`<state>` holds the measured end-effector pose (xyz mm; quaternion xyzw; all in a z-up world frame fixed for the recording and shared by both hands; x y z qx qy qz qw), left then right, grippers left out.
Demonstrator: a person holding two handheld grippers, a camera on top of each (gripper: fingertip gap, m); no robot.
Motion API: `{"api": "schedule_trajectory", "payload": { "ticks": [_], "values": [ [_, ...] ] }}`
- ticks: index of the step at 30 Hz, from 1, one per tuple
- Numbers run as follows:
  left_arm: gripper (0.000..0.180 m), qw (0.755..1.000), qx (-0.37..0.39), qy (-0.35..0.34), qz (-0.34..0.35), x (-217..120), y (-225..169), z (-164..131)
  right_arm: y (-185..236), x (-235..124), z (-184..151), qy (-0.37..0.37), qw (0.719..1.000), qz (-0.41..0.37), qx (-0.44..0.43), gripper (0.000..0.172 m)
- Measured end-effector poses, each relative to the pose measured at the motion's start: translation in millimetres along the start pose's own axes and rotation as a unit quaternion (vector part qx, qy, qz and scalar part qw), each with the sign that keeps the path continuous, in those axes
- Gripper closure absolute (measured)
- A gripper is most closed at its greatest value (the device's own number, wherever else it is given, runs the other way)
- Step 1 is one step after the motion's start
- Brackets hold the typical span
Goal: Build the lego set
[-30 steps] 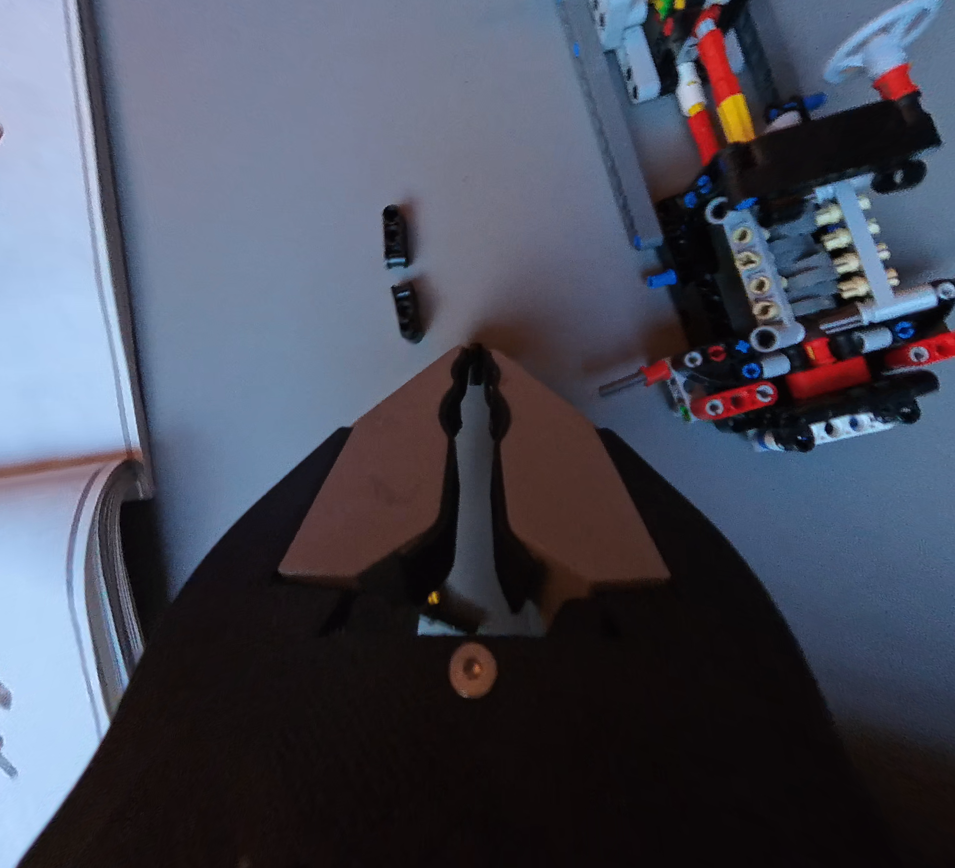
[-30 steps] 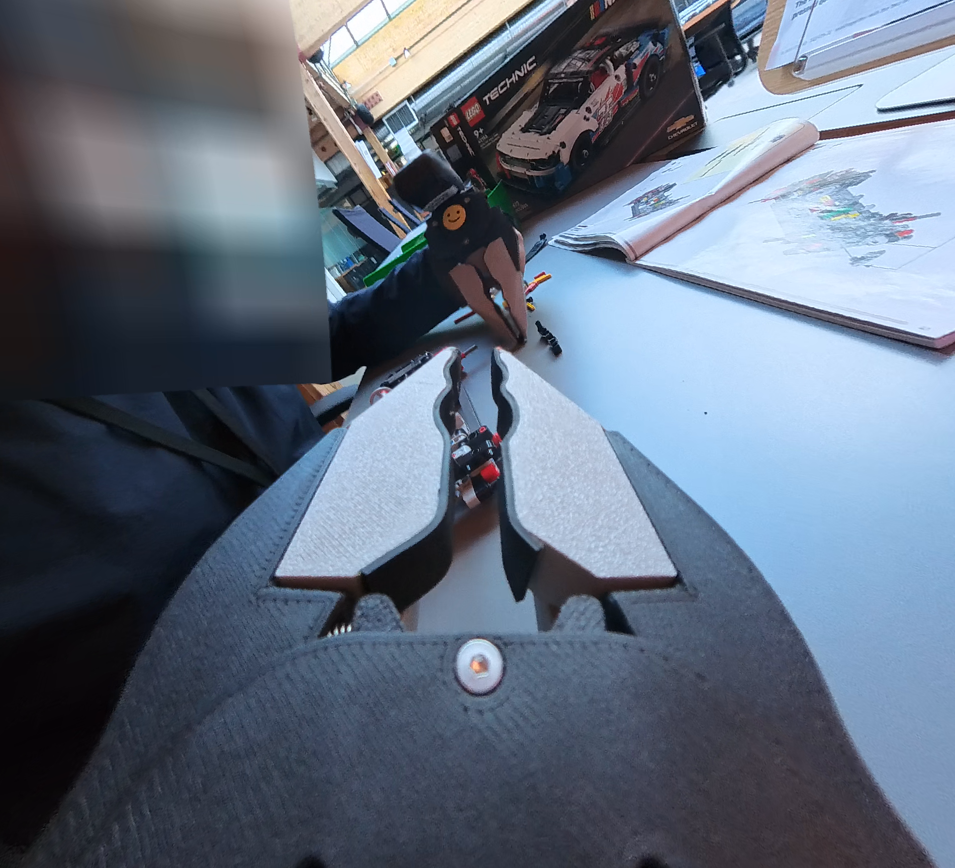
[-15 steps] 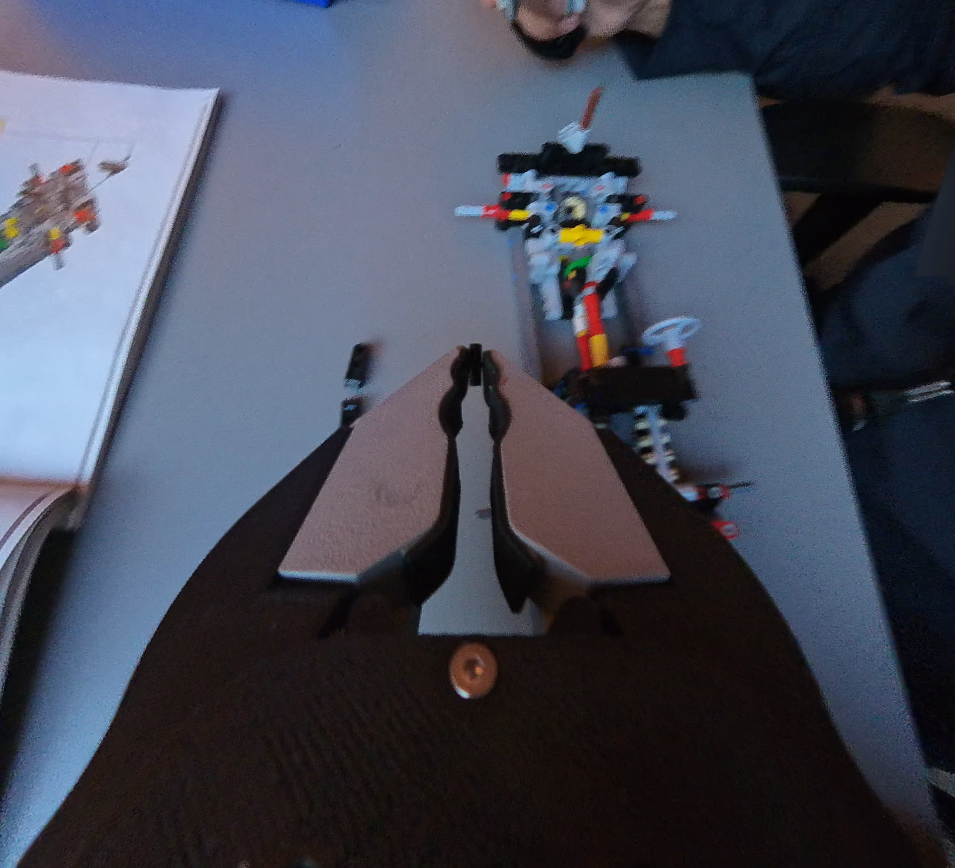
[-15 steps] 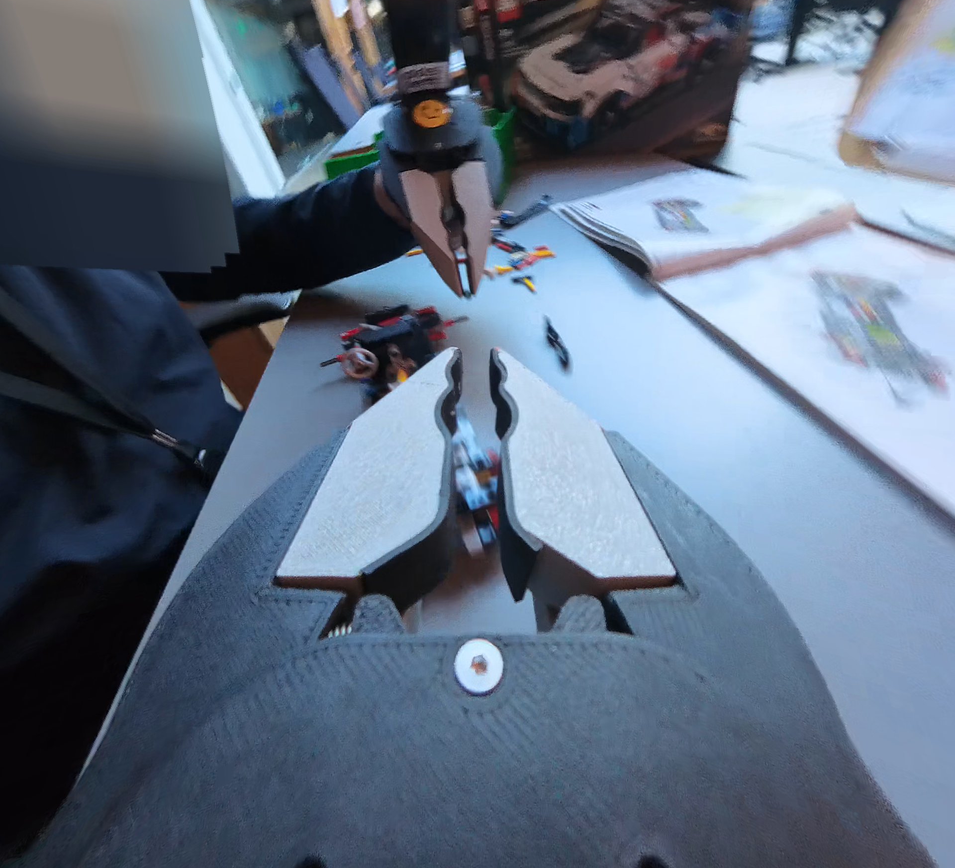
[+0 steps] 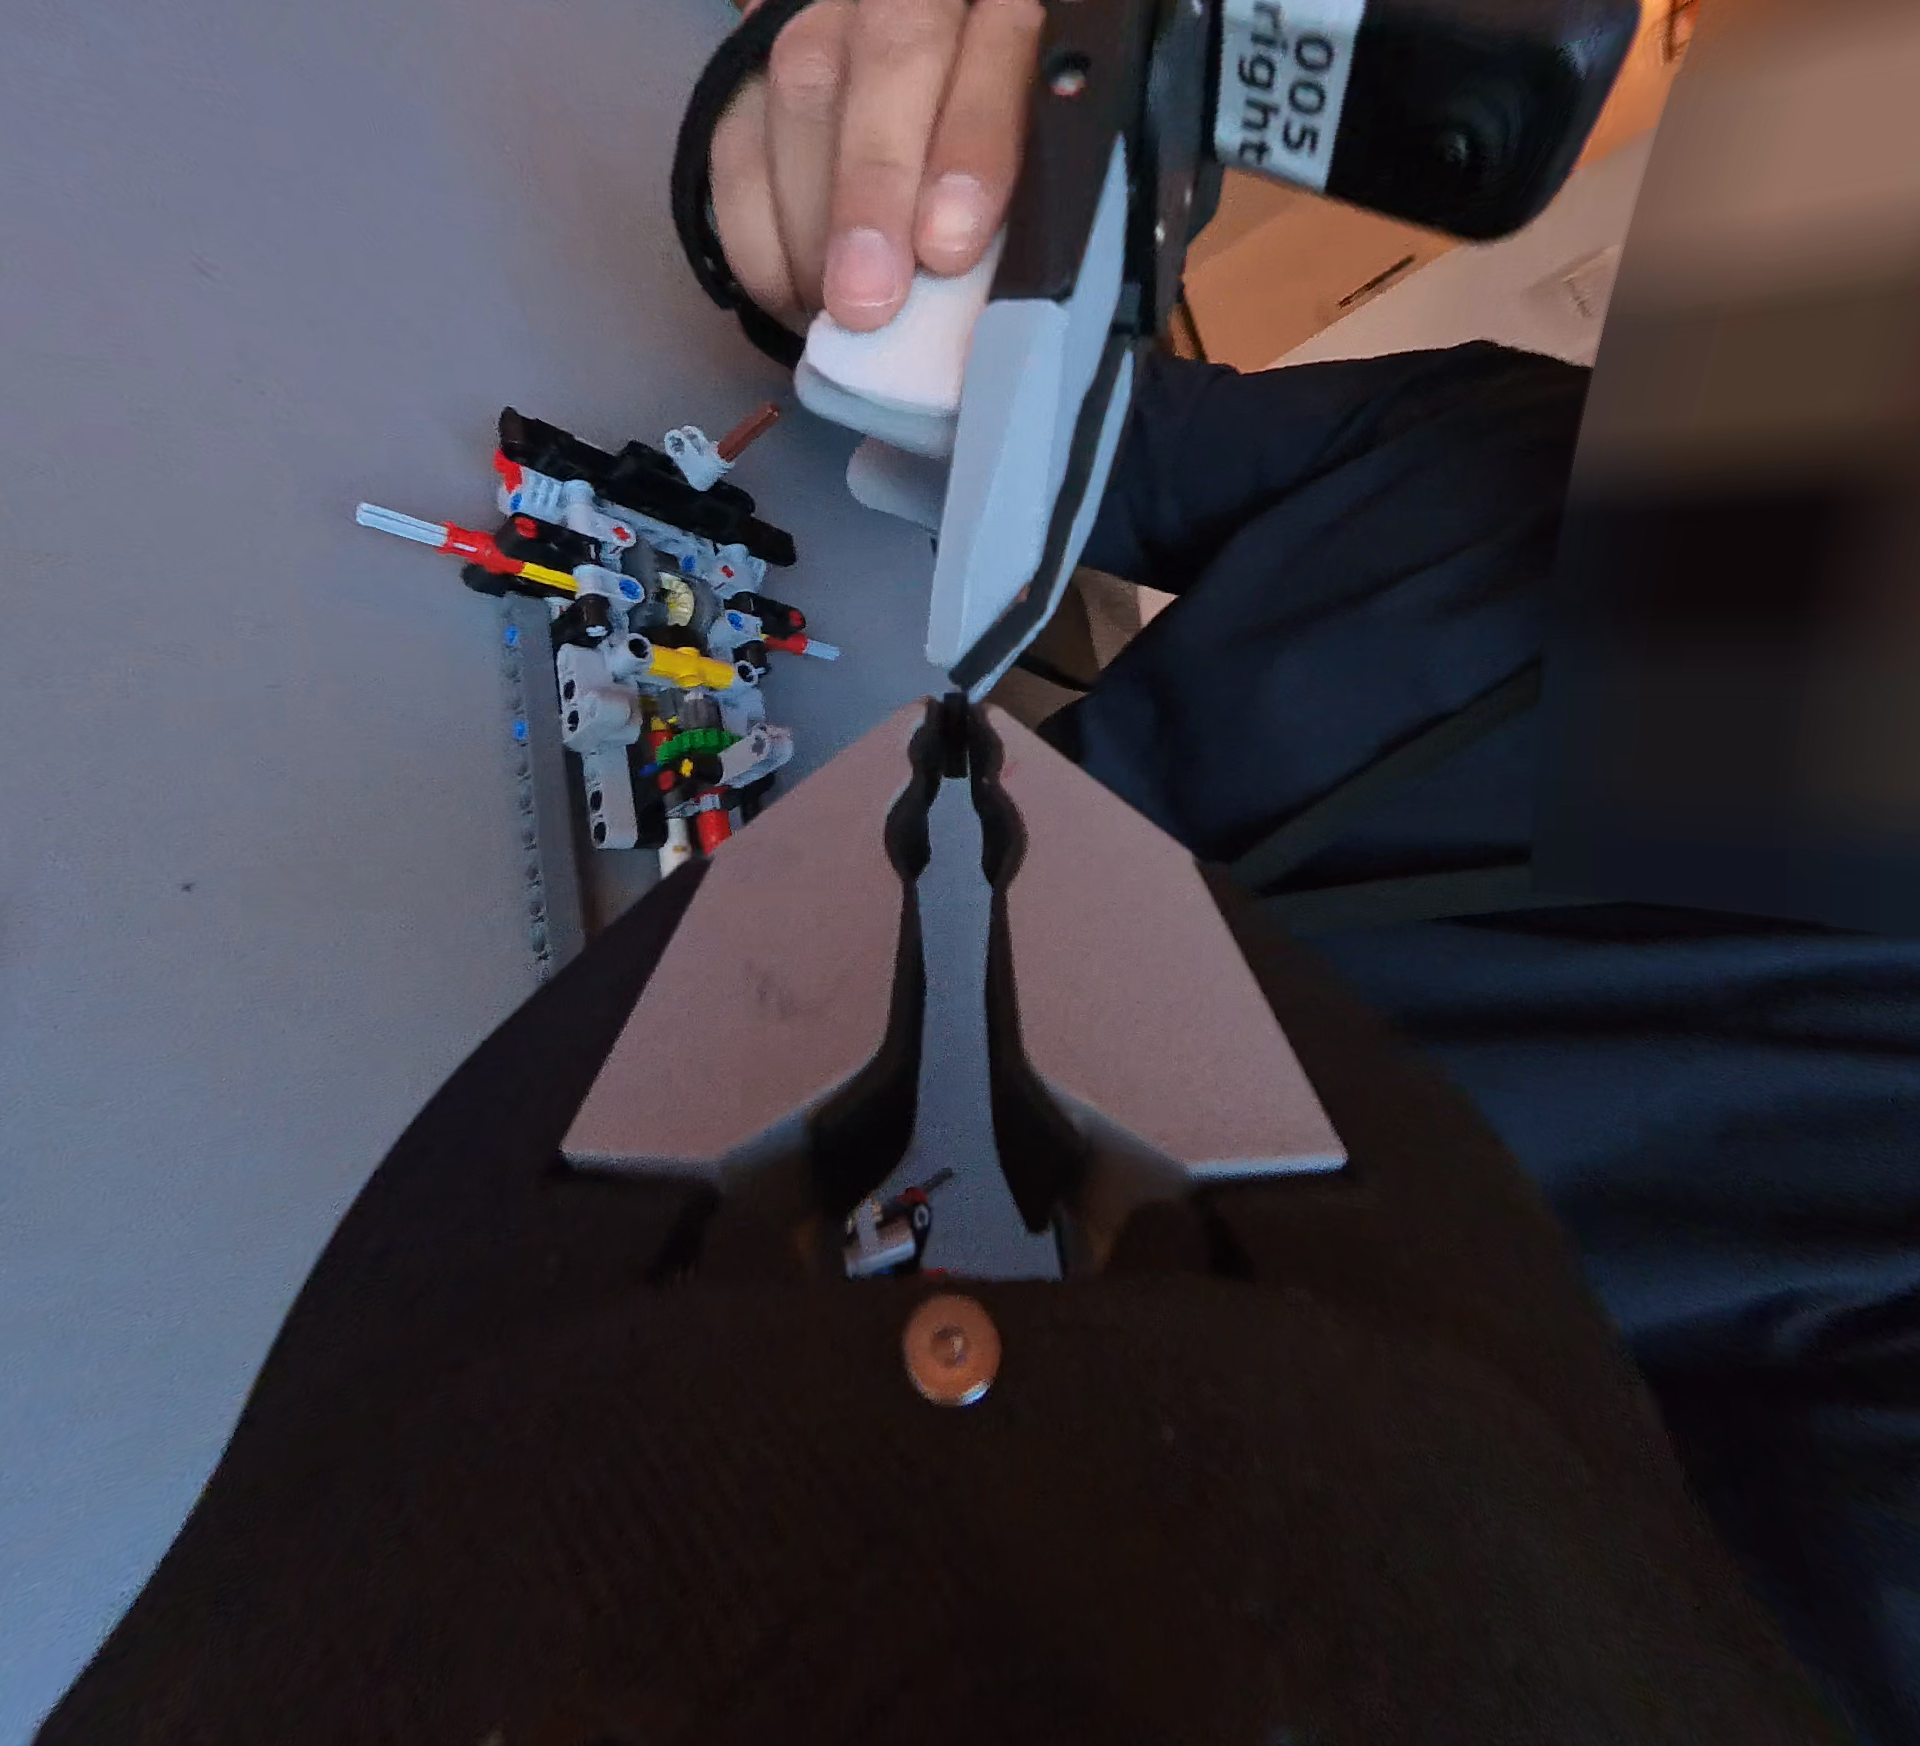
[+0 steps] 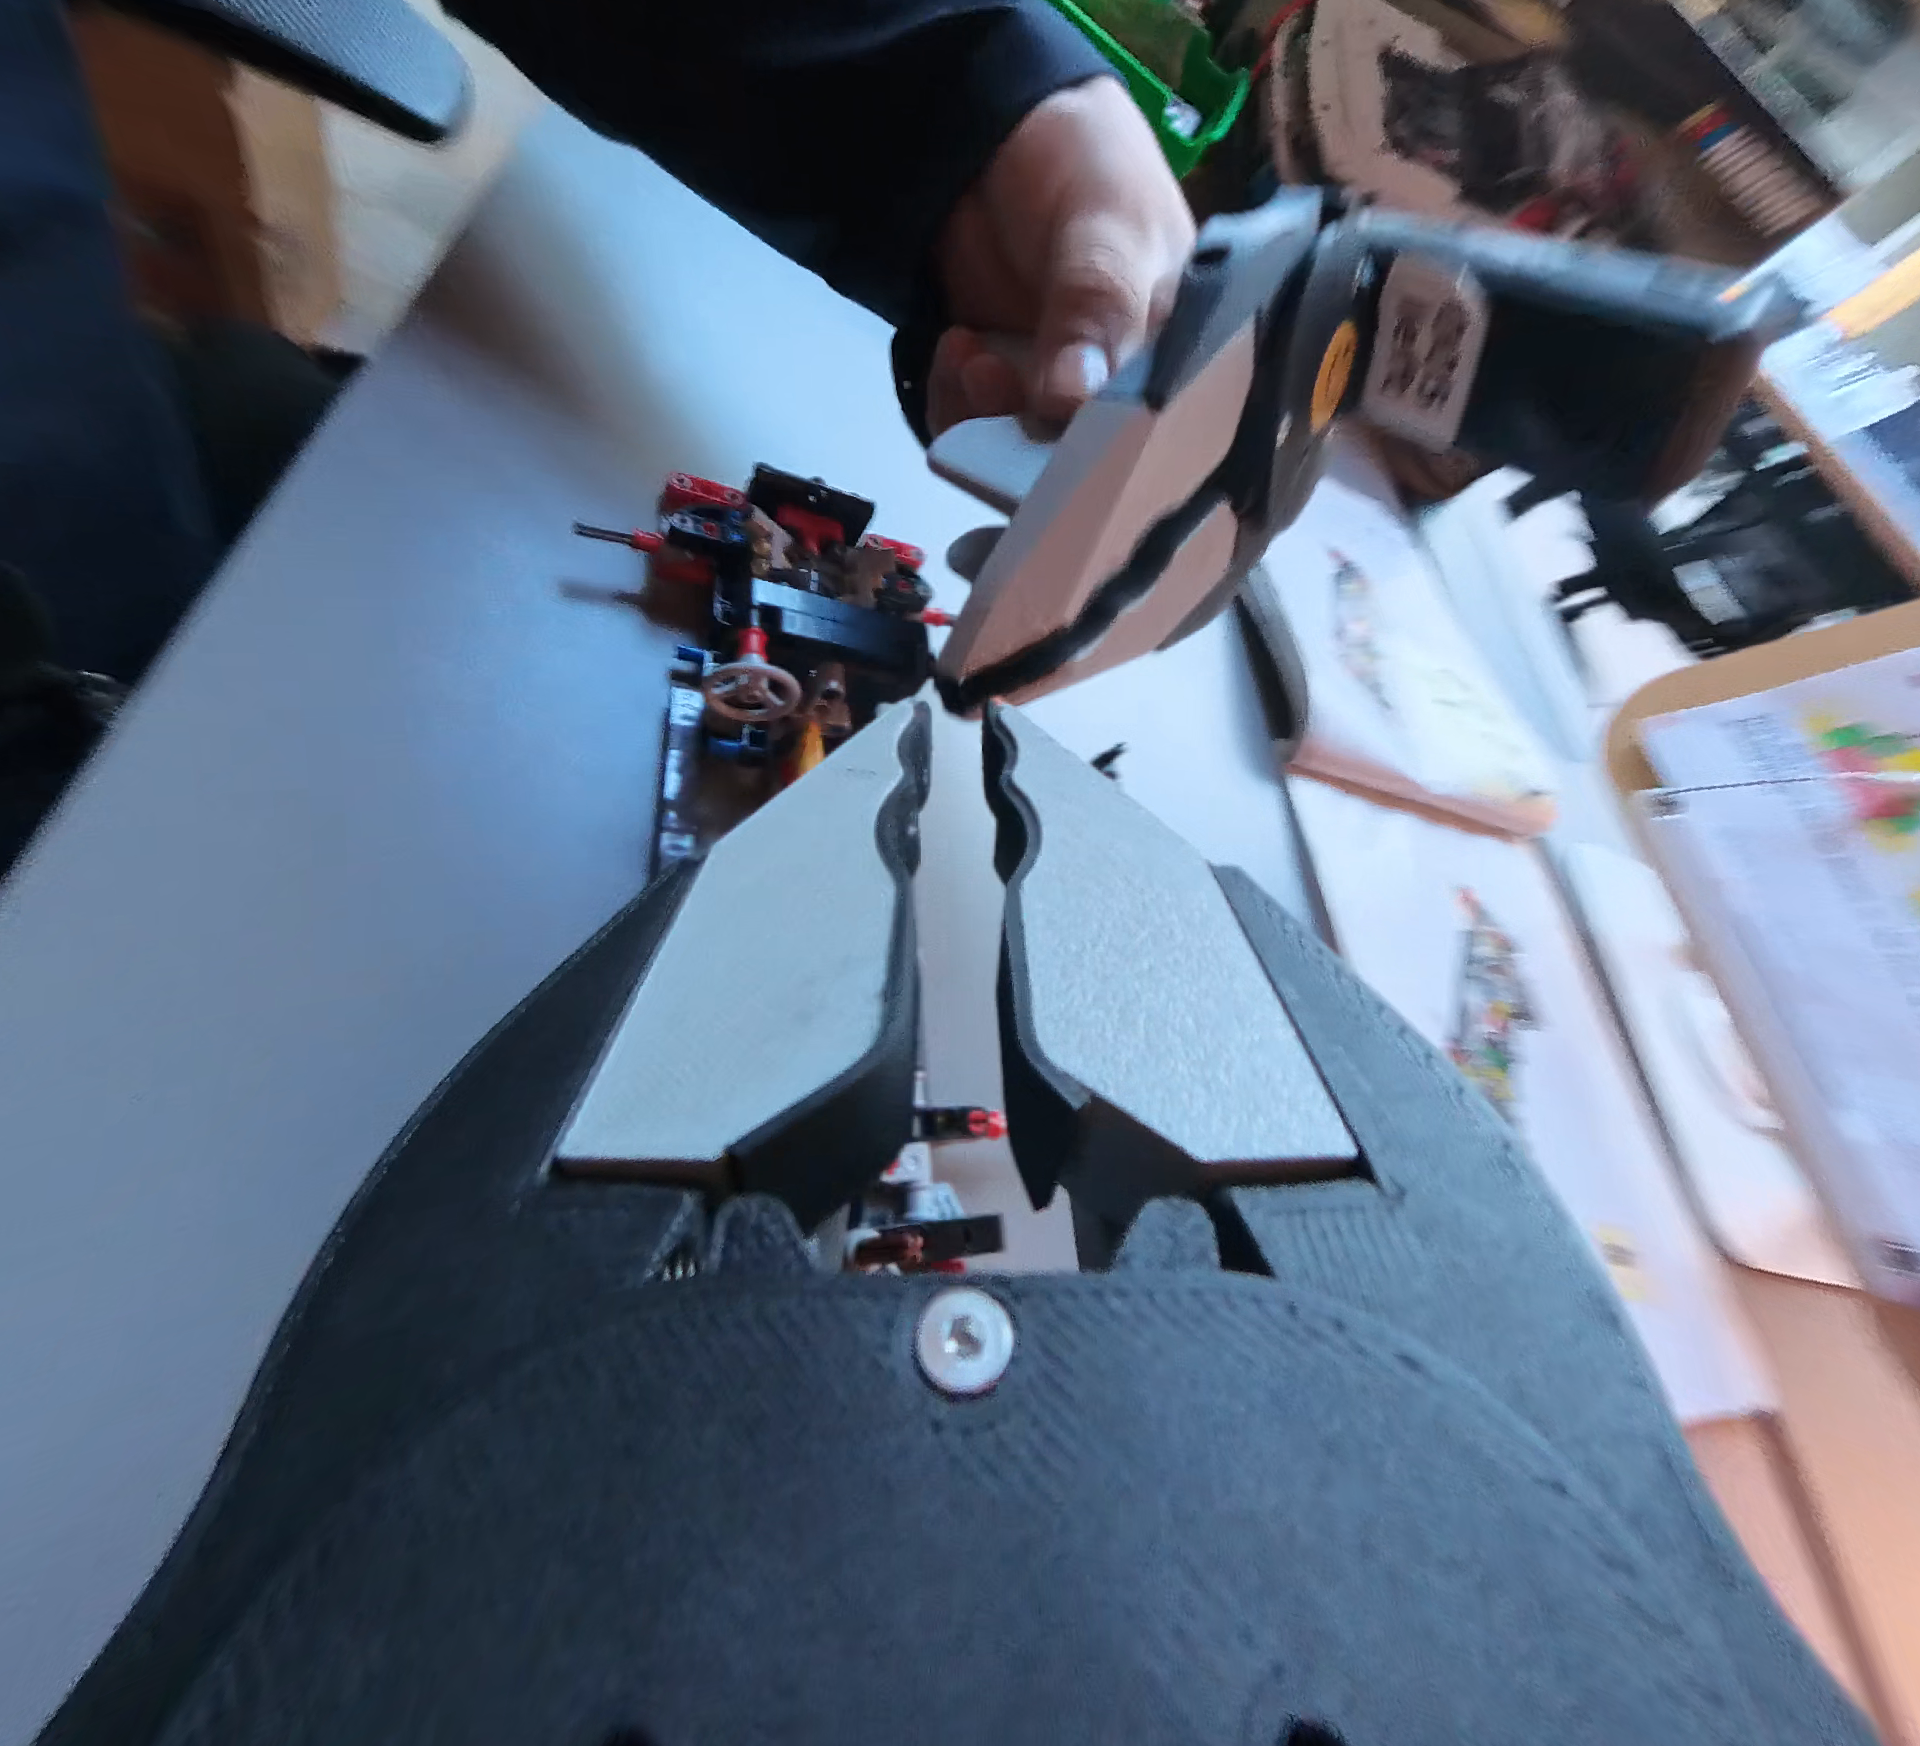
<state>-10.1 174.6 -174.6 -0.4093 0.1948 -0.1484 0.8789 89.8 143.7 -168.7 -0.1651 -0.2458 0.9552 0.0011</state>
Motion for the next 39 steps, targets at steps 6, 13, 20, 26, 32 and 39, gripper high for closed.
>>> {"api": "schedule_trajectory", "payload": {
  "ticks": [6, 13, 20, 26, 32, 39],
  "values": [
    [0.179, 0.999, -0.02, 0.002, -0.024, 8, 5, 2, 6, -1, -1, 0.009, 0.998, -0.024, -0.051, 0.17],
    [0.178, 0.998, -0.04, -0.015, -0.054, 10, 7, 4, 6, -4, -2, -0.004, 0.998, -0.032, -0.048, 0.166],
    [0.178, 0.992, -0.065, -0.083, -0.067, 3, 14, 11, -6, -4, -5, 0.003, 0.995, -0.095, -0.04, 0.169],
    [0.178, 0.985, -0.096, -0.125, -0.07, -2, 25, 17, -14, -2, -13, 0.024, 0.991, -0.128, -0.034, 0.17],
    [0.175, 0.986, -0.107, -0.121, -0.052, -6, 32, 19, -17, -1, -20, 0.041, 0.99, -0.136, -0.026, 0.17],
    [0.173, 0.994, -0.069, -0.087, 0.0, -11, 30, 18, -18, 2, -24, 0.053, 0.991, -0.125, -0.01, 0.17]
  ]
}}
Point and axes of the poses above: each gripper's, where its closed fingertips meet, x out along the fingers, z out of its top, y = z × x across the jaws, the point moved 6 cm from there along -x, back along the fingers, and after that the axes turned 4 degrees about -y, right-handed, at the moved point
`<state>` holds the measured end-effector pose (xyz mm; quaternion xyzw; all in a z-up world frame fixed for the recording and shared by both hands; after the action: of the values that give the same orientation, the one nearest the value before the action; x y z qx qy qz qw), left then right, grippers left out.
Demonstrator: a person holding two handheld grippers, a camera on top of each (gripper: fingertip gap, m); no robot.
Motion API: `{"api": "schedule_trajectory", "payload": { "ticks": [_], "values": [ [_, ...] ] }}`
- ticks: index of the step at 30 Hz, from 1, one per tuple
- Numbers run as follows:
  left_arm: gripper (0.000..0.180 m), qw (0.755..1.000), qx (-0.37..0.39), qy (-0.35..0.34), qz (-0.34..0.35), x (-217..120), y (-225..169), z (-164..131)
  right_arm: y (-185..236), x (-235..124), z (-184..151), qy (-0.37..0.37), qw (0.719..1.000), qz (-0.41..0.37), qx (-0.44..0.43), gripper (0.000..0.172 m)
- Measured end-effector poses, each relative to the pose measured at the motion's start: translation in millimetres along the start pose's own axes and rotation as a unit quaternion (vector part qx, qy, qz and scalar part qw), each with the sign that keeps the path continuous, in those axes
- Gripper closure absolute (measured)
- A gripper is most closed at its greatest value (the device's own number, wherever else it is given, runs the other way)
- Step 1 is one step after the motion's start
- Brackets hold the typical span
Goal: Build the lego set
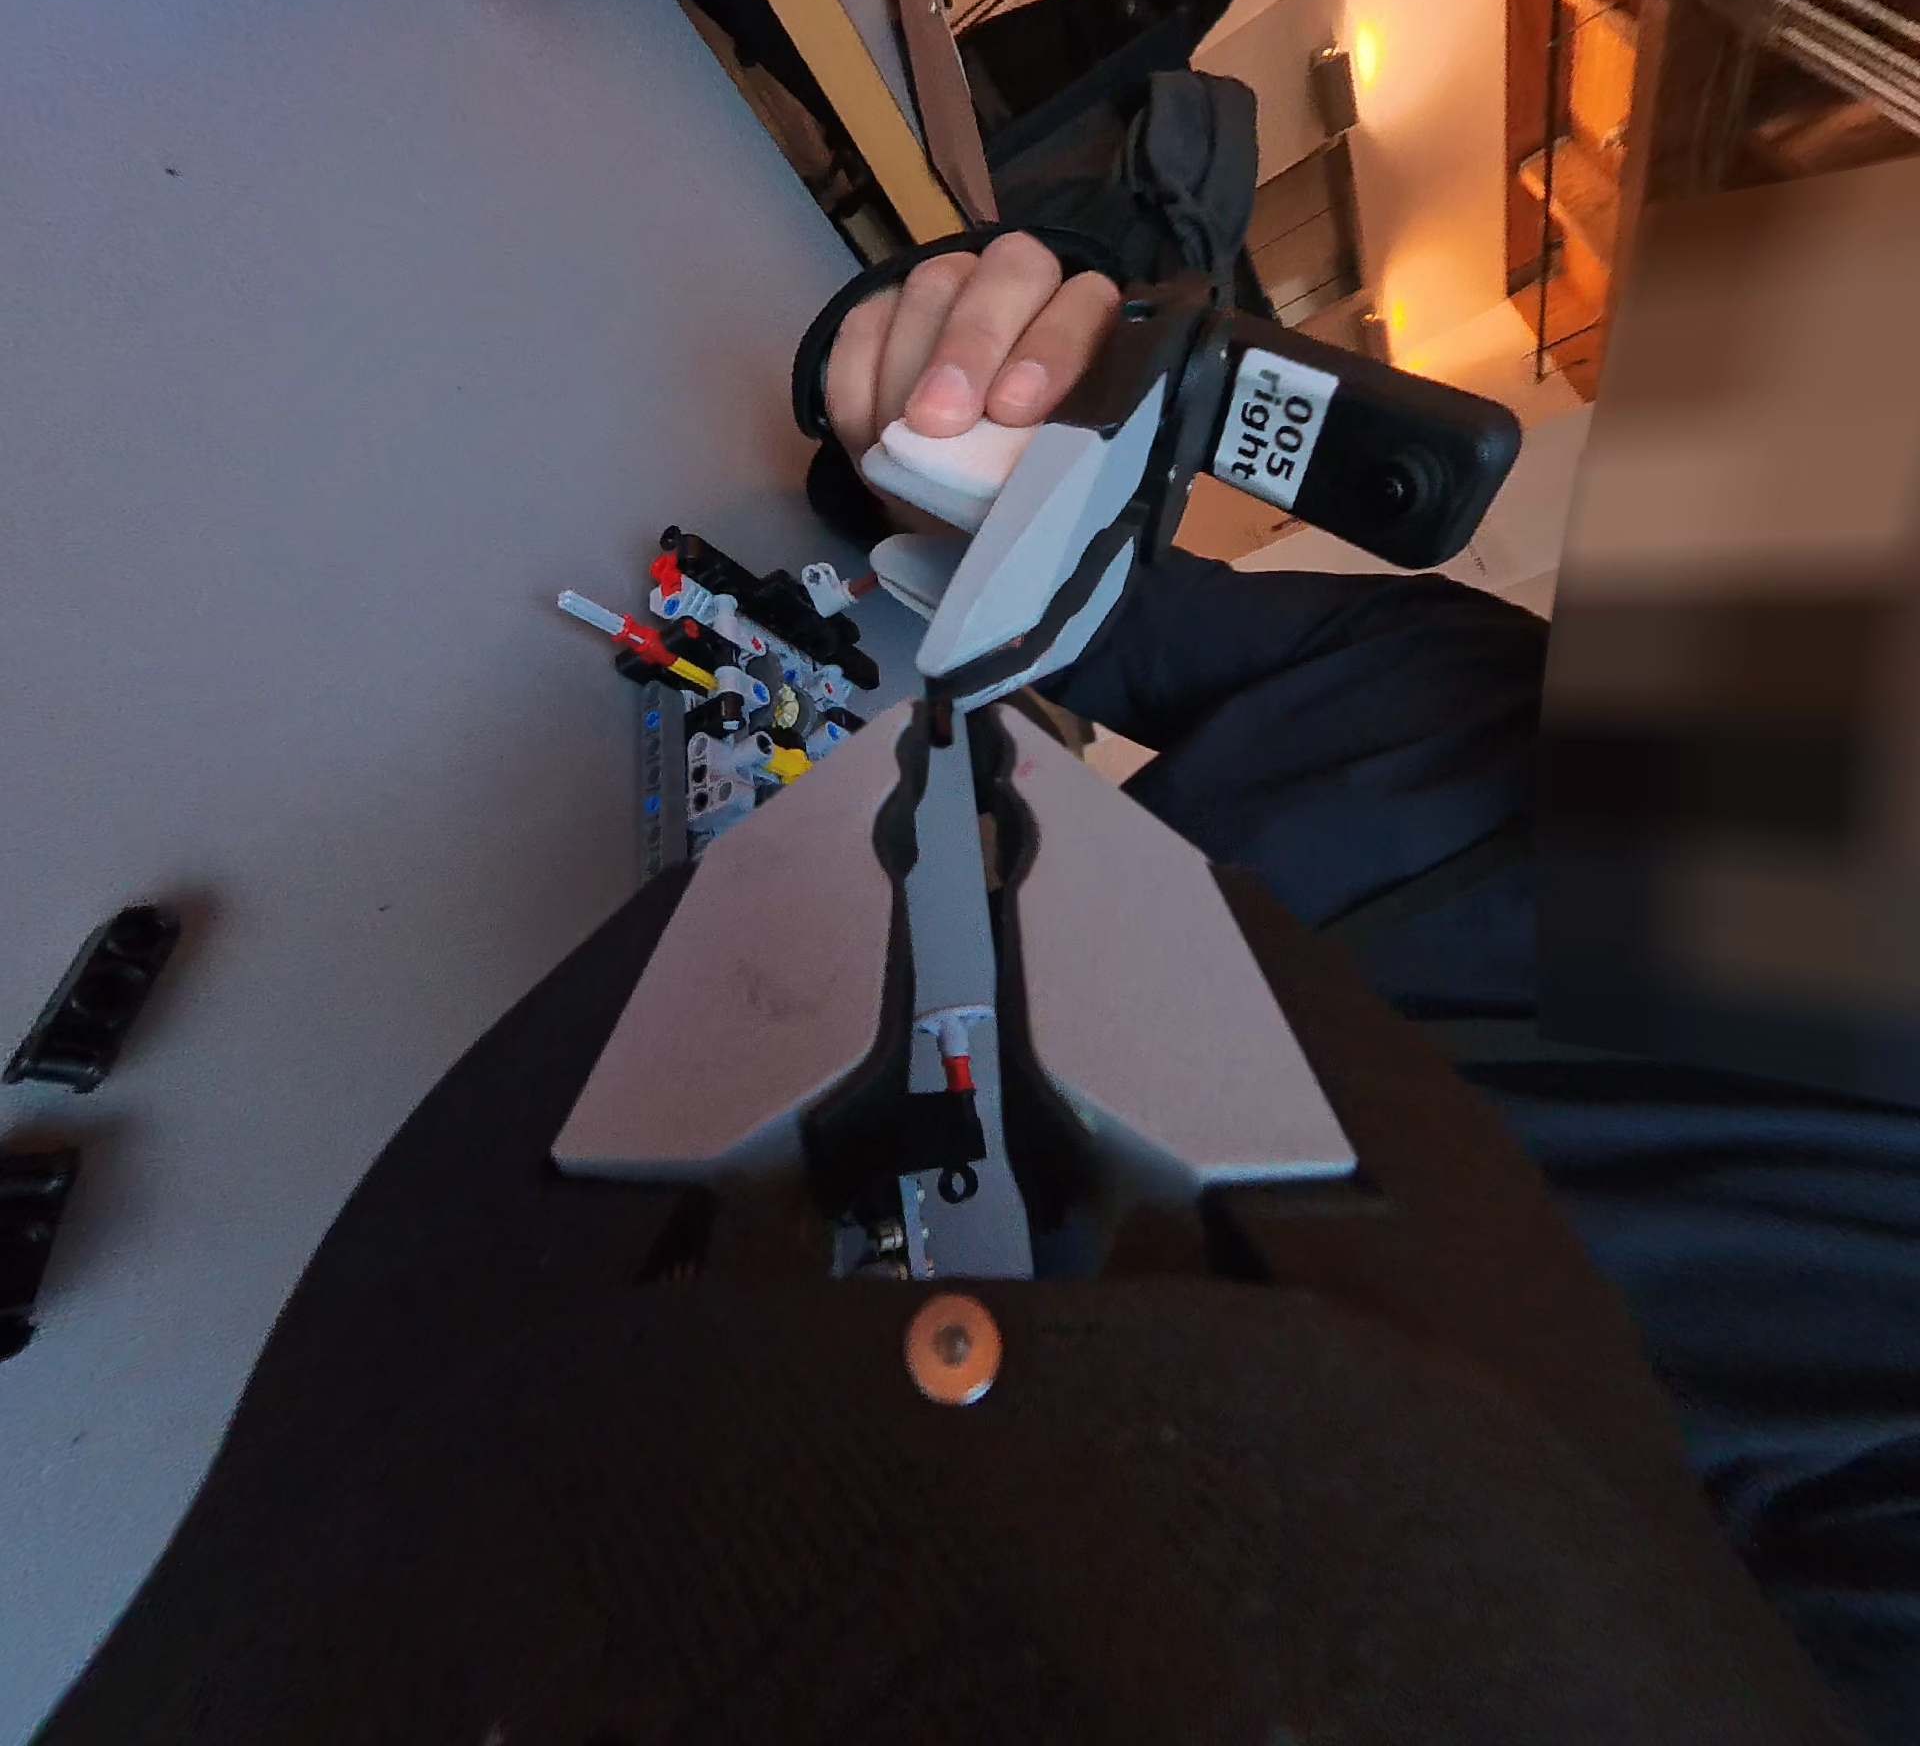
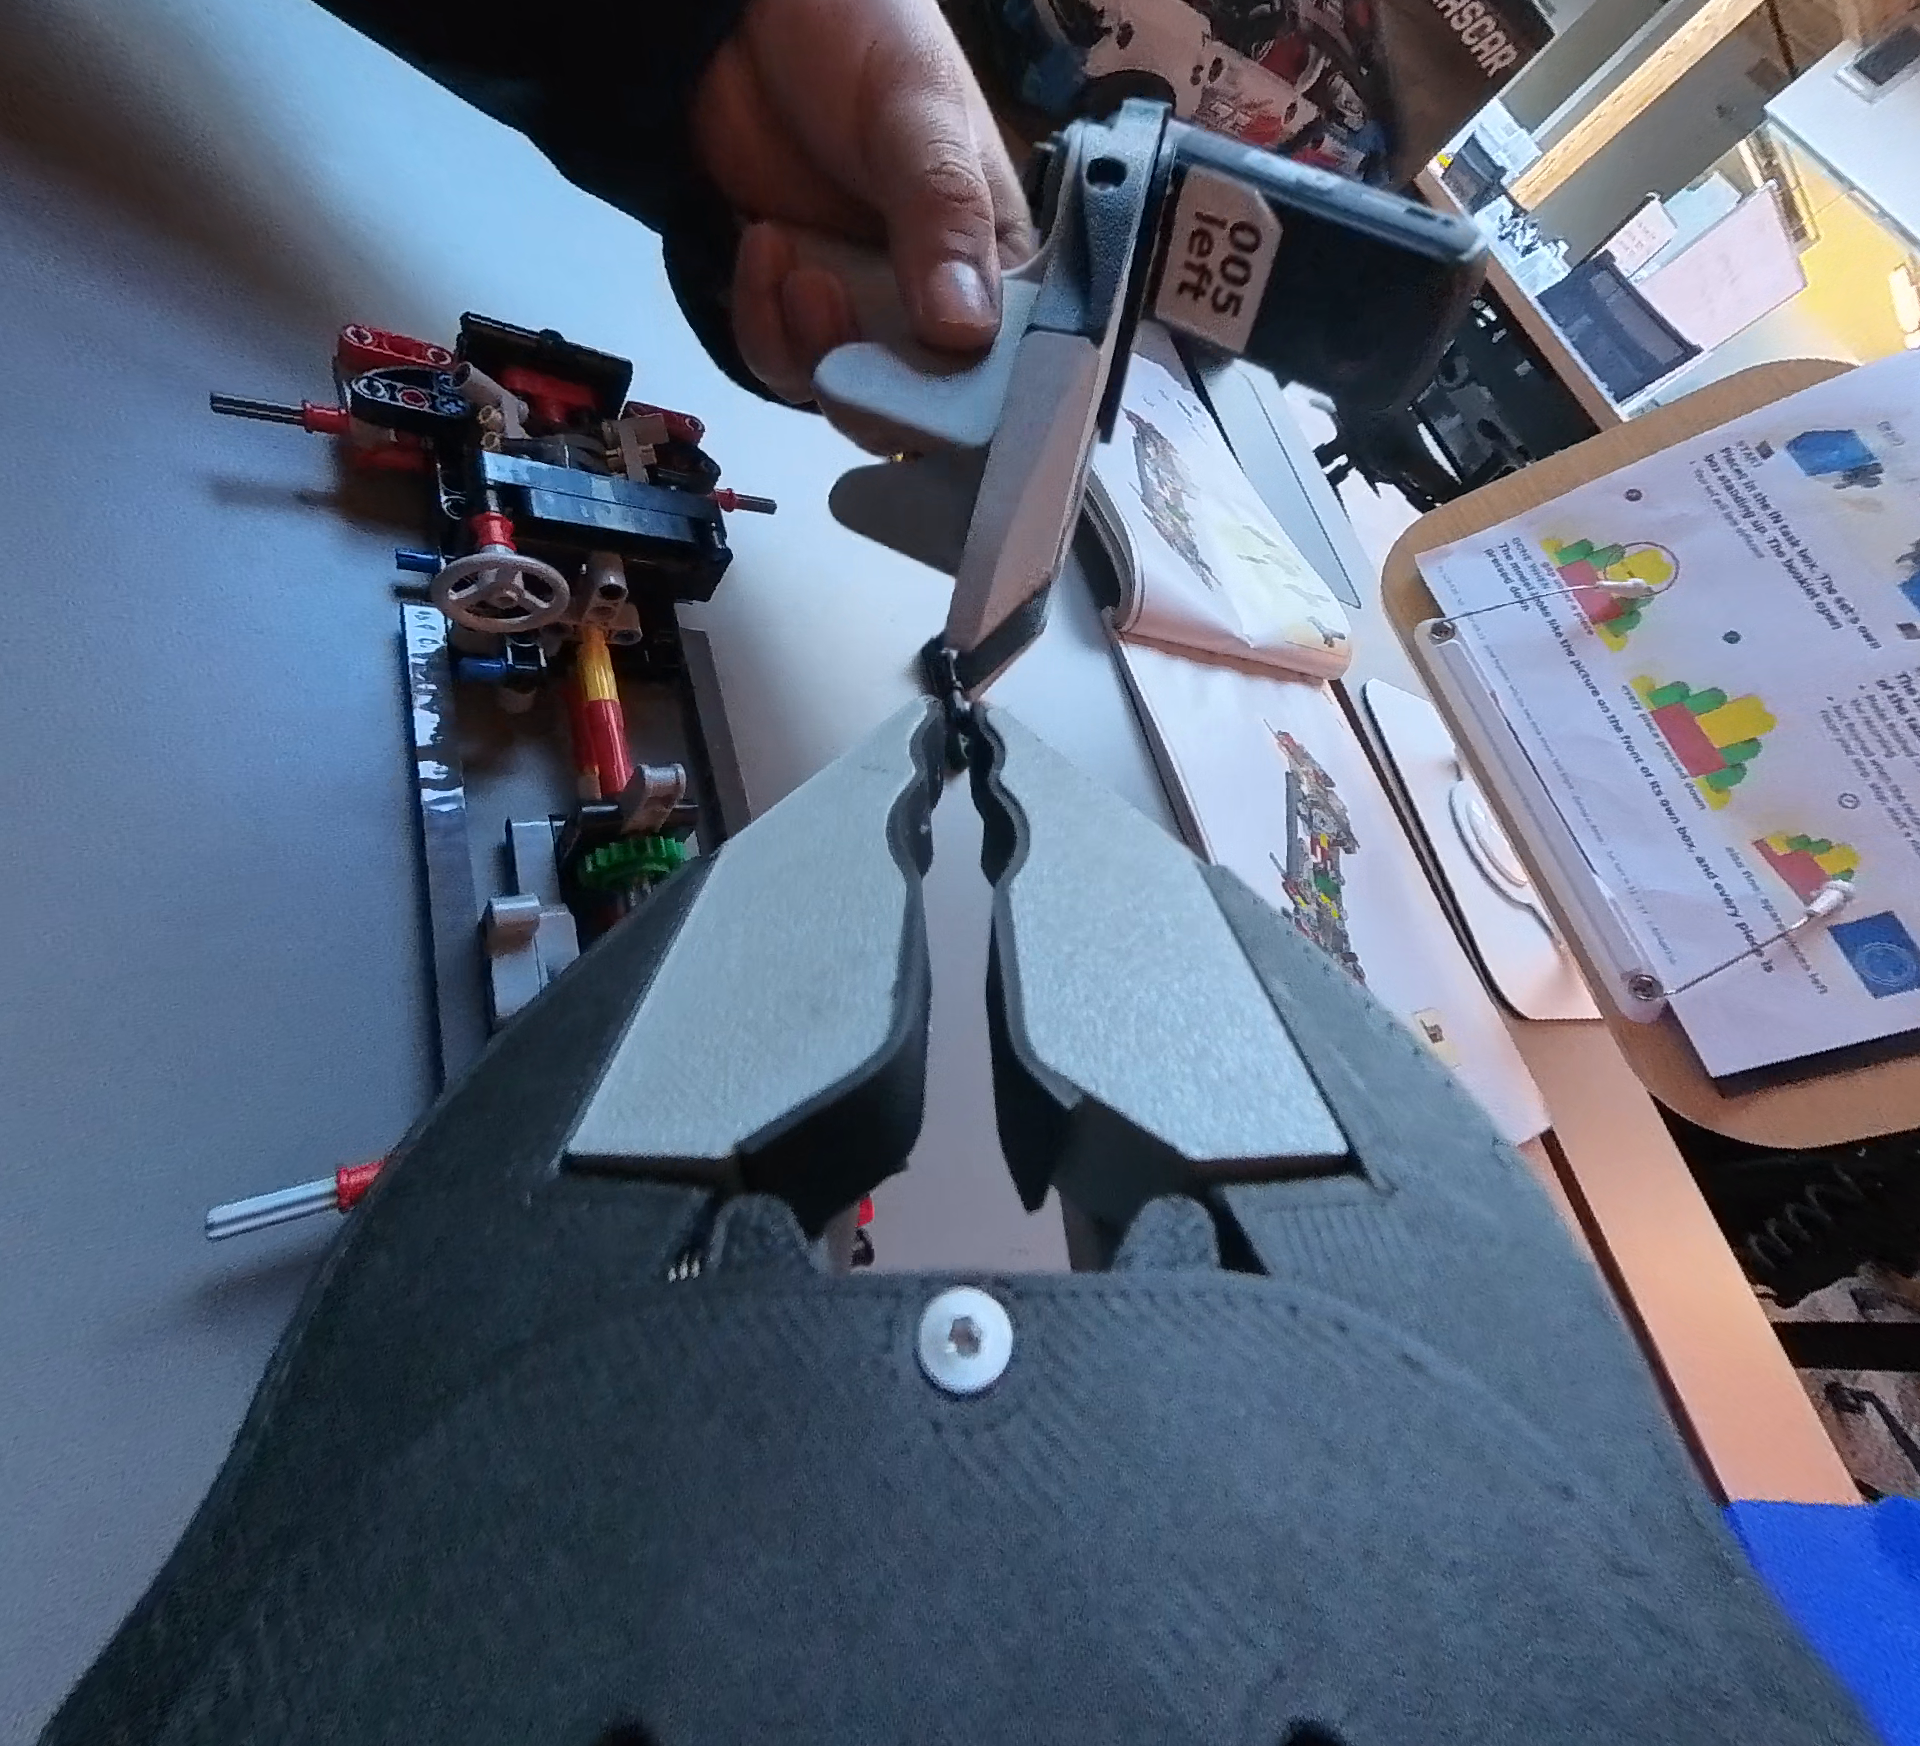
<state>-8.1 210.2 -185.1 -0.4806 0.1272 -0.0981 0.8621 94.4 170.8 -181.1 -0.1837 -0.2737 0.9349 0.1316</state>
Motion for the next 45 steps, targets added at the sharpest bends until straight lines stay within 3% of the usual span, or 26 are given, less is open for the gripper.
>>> {"api": "schedule_trajectory", "payload": {
  "ticks": [4, 6, 13, 25, 40, 42, 43, 45],
  "values": [
    [0.176, 0.999, 0.011, 0.027, 0.029, 4, 1, -4, 0, 1, -1, 0.008, 1.0, -0.002, 0.002, 0.17],
    [0.166, 0.998, 0.01, 0.041, 0.046, 6, 3, -6, 0, 1, -3, 0.014, 1.0, -0.003, 0.003, 0.17],
    [0.178, 0.997, 0.031, 0.035, 0.058, 6, 0, -3, 0, 0, -2, 0.011, 1.0, -0.004, 0.003, 0.171],
    [0.179, 0.994, 0.056, 0.085, -0.041, 9, -15, -14, 8, -11, 15, -0.086, 0.991, 0.081, 0.063, 0.171],
    [0.179, 0.992, 0.084, 0.077, -0.058, 10, -21, -13, 4, -13, 19, -0.108, 0.987, 0.079, 0.093, 0.171],
    [0.173, 0.991, 0.092, 0.086, -0.036, 3, -22, -10, -1, -12, 17, -0.096, 0.989, 0.06, 0.099, 0.171],
    [0.167, 0.99, 0.106, 0.095, 0.013, -5, -17, -6, -5, -12, 13, -0.085, 0.99, 0.051, 0.105, 0.171],
    [0.164, 0.958, 0.173, 0.125, 0.189, -33, 5, 3, -14, -12, 1, -0.056, 0.99, 0.033, 0.127, 0.17]
  ]
}}
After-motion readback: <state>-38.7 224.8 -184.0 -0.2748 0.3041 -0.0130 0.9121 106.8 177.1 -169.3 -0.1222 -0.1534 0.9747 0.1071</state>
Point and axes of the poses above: each gripper's, where its closed fingertips meet, x out along the fingers, z out of its top, y = z × x across the jaws, the point moved 6 cm from there along -x, back along the fingers, and after that the axes turned 4 degrees about -y, right-handed, at the moved point
